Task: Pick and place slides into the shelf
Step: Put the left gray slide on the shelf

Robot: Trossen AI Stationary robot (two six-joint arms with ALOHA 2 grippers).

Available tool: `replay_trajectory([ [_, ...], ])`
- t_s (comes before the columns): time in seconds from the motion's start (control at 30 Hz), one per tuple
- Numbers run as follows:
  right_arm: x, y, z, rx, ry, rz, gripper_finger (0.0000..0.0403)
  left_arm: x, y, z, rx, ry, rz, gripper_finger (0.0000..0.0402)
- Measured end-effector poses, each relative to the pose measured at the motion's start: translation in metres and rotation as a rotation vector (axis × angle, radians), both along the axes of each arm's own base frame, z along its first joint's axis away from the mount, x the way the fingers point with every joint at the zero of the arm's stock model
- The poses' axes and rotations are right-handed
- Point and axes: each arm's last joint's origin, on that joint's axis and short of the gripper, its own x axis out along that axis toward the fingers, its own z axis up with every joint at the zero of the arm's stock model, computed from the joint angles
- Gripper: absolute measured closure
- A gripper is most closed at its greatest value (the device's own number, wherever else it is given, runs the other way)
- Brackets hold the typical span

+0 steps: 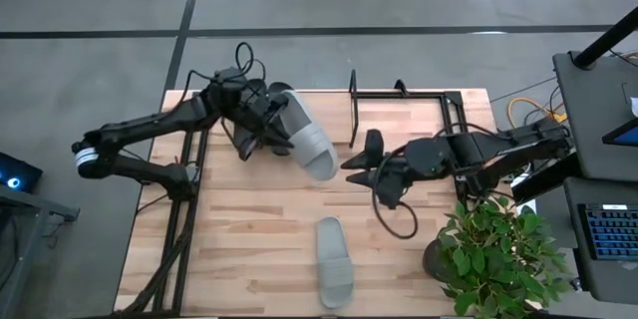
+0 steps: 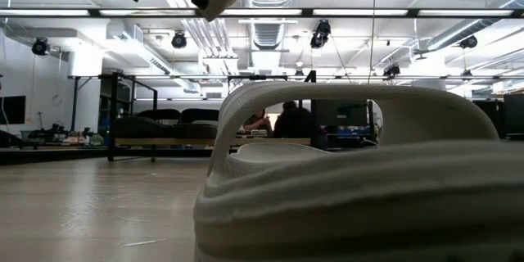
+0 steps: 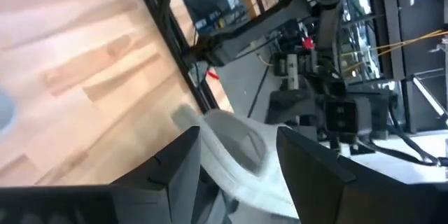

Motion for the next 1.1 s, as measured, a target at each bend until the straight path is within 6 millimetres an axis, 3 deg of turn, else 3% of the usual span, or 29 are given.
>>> replay_trajectory([
  [0.37, 0.020, 0.005, -0.019, -0.096, 0.051, -0.070, 0.0233, 0.015, 0.010, 0.017, -0.016, -0.013, -0.015, 0.0402],
  [1.1, 0.032, 0.004, -0.025, -0.168, 0.036, -0.110, 0.0290, 0.018, 0.013, 0.018, -0.169, 0.068, 0.007, 0.0401],
])
